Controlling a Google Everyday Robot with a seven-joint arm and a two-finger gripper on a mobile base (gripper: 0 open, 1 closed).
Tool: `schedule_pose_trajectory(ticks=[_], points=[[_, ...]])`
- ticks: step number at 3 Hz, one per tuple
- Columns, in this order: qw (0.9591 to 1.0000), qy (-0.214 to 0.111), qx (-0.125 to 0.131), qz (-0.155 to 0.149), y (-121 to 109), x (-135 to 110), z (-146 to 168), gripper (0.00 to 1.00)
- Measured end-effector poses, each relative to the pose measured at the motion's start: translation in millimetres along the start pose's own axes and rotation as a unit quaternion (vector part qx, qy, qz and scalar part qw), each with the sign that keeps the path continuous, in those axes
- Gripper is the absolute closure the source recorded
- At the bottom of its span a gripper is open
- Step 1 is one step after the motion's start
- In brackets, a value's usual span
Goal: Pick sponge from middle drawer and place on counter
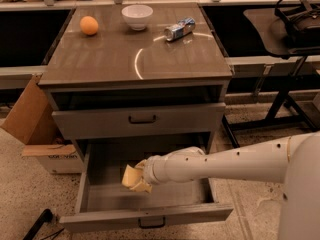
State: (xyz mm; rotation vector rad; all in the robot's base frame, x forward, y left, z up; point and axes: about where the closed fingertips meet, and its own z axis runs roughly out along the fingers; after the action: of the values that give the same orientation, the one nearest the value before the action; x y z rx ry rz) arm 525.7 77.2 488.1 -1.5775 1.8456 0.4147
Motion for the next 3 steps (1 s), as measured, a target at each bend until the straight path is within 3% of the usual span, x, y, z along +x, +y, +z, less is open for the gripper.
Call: schedule_pose_trajectory(ticks=[1,3], points=[[0.9969,-0.025,-0.003,-0.074,-1,-47,-32,1.0],[0.9811,-0.021,-0.011,-0.192,-26,-122,-92,1.0]])
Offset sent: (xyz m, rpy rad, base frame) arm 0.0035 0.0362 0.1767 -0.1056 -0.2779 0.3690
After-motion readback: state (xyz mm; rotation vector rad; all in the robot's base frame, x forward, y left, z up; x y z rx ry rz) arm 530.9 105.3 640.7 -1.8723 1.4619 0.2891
